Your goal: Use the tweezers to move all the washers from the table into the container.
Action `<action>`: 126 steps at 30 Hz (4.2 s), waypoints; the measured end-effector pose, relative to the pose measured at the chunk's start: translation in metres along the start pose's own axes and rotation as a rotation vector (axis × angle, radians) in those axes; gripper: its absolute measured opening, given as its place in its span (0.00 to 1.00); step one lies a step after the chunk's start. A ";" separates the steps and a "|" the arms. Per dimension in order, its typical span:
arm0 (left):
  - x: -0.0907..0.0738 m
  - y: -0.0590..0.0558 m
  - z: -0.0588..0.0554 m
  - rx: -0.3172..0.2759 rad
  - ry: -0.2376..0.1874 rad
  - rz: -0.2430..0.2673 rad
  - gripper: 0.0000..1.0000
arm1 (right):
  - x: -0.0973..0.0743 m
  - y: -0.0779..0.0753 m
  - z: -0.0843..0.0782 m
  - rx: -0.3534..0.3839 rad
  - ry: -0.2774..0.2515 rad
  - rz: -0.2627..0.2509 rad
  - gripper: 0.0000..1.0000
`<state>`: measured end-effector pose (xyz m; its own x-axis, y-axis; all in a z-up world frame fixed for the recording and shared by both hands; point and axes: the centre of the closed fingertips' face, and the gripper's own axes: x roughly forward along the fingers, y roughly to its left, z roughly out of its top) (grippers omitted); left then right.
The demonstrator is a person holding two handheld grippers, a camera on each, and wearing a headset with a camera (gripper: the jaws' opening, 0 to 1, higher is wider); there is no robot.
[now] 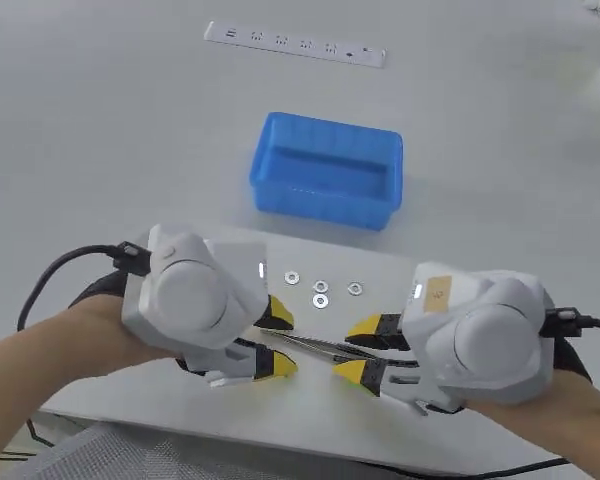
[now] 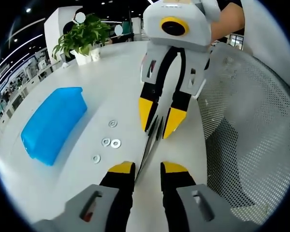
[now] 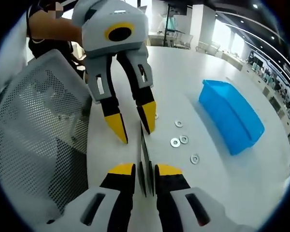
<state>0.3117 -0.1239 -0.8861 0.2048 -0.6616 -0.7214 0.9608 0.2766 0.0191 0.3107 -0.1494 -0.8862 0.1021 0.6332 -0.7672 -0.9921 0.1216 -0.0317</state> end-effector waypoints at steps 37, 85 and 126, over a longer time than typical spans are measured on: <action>0.004 0.004 0.003 -0.012 0.010 -0.043 0.09 | 0.005 0.000 0.000 -0.144 0.067 0.040 0.06; -0.041 -0.002 0.052 0.059 -0.168 -0.056 0.05 | -0.017 -0.003 0.011 -0.168 -0.087 -0.022 0.06; -0.048 -0.012 0.113 0.005 -0.510 -0.126 0.07 | -0.024 0.001 0.029 -0.026 -0.225 0.045 0.06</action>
<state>0.3110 -0.1742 -0.7728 0.1509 -0.9451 -0.2898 0.9845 0.1701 -0.0419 0.3097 -0.1427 -0.8494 0.0689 0.7927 -0.6058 -0.9972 0.0717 -0.0196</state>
